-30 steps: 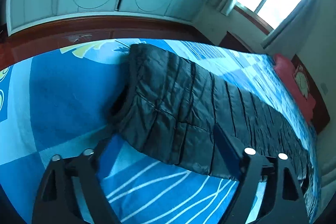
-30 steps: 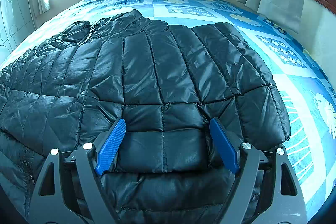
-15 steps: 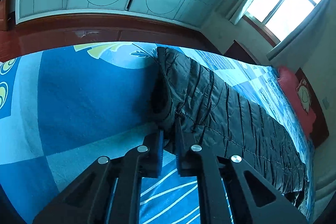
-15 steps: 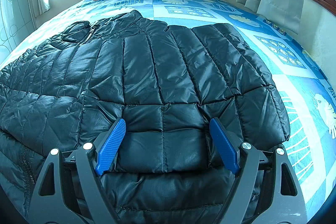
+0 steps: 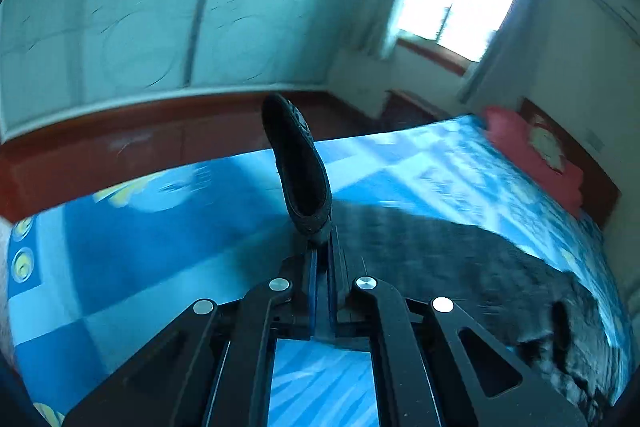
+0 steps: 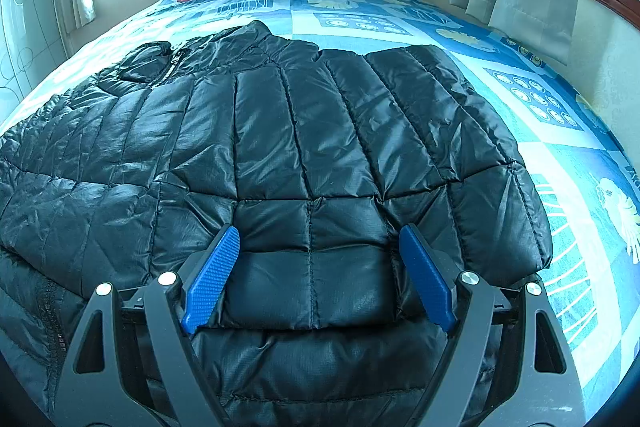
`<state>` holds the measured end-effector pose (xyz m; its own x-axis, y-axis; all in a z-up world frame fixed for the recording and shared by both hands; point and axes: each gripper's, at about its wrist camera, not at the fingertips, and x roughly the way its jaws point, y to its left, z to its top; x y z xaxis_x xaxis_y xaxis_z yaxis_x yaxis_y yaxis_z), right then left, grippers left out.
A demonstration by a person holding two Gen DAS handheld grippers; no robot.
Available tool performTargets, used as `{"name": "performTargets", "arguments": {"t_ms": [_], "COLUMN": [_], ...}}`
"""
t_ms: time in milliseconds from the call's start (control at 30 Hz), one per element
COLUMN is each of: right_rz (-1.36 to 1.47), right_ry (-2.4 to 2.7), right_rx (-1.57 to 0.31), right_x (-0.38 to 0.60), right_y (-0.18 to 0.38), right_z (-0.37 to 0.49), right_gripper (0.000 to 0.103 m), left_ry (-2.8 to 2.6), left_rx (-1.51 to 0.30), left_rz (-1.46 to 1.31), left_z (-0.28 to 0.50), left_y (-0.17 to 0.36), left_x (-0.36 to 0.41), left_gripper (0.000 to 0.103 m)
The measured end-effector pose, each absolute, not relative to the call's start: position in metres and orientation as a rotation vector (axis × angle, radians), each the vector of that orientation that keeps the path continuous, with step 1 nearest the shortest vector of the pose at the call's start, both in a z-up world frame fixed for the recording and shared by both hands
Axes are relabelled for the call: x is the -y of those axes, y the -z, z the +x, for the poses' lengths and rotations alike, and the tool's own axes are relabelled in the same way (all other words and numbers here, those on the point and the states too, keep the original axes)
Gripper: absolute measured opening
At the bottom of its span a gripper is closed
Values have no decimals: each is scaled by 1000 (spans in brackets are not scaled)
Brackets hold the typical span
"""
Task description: Fold large clothes
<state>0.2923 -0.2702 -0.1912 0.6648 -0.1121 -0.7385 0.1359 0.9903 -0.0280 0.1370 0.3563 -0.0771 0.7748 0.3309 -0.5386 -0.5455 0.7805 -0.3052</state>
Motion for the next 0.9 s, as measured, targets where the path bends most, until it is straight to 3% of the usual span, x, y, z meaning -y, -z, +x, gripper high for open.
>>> {"name": "performTargets", "arguments": {"t_ms": [267,900], "right_rz": [44,60], "right_ry": [134,130], "right_rx": [-827,-817], "right_x": [273,274], "right_y": [190,190], "right_z": [292,291], "right_gripper": [82,82], "left_ry": [-248,119], "left_rx": [-497,-656], "left_rz": [-328,6], "left_z": [194,269], "left_y": [53,95], "left_x": [-234,46], "left_gripper": [3,3]}}
